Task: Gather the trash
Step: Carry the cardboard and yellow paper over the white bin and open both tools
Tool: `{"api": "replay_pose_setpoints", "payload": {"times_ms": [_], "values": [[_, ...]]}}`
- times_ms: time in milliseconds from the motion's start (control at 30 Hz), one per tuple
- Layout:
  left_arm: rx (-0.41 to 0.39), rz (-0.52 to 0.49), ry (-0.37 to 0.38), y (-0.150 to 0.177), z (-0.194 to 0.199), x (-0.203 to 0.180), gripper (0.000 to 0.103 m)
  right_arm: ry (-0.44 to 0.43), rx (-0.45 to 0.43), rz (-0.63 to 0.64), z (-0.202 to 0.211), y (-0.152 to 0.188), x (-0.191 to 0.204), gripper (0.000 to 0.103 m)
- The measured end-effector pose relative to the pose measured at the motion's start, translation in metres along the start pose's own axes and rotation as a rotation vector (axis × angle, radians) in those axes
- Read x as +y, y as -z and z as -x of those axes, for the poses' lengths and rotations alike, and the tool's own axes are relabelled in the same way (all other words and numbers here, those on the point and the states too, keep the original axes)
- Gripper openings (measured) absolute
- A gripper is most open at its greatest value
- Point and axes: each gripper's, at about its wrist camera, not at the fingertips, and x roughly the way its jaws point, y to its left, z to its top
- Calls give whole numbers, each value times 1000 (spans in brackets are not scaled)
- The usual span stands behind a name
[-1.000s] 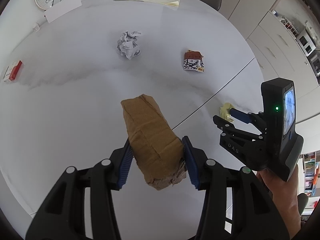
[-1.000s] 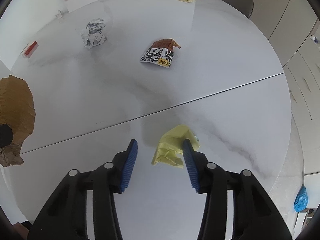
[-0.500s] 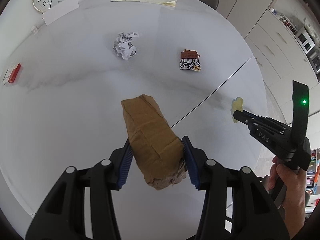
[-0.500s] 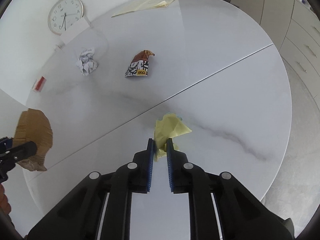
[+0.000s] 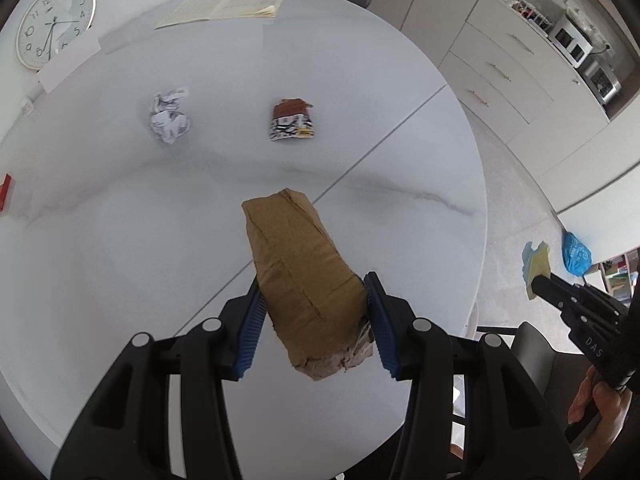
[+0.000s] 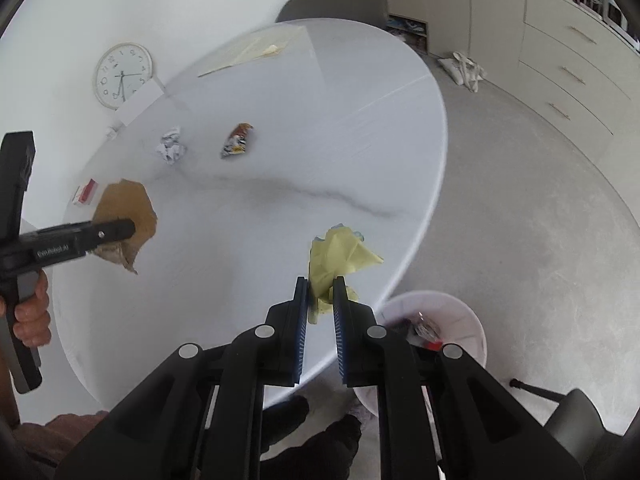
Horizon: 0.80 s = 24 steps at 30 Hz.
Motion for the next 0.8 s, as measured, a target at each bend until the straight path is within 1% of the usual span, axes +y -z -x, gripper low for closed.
{"api": "replay_pose_setpoints", "payload": {"times_ms": [67,167,200,233,267,300,333,367,433,500,567,633,667,733,767,800], "values": [[7,-38,15,1,-2,-22,47,15,23,-40,-4,18,-20,14],[23,-101,39,5,-5,-55,47,20,68,-97,-25,43,-55,17],[28,-122,45,7,-6,-66,47,23,96,-110,-37,50,-66,23],[33,-149,50,9,-6,-79,47,24,113,-121,-46,57,-75,44],[36,-173,53,11,-7,-91,47,29,121,-134,-53,61,-82,57],[40,-198,58,14,-8,-103,47,39,126,-146,-57,64,-88,73],[48,-223,68,17,-9,-115,47,56,123,-162,-58,69,-96,78],[57,-246,81,20,-10,-128,47,58,122,-176,-57,72,-102,79],[79,-295,109,27,-15,-154,47,64,119,-204,-50,77,-114,89],[106,-344,135,36,-23,-181,47,94,100,-220,-37,81,-126,96],[129,-381,158,42,-32,-203,47,131,85,-230,-19,87,-136,97],[156,-412,180,49,-41,-223,50,162,79,-233,-7,93,-146,98],[170,-422,184,51,-46,-232,55,174,72,-234,-1,93,-151,98],[184,-421,186,54,-52,-246,71,183,60,-241,11,94,-161,100],[182,-414,182,55,-53,-249,82,183,57,-245,15,94,-164,100],[174,-405,179,55,-52,-253,87,185,51,-247,18,94,-168,100]]}}
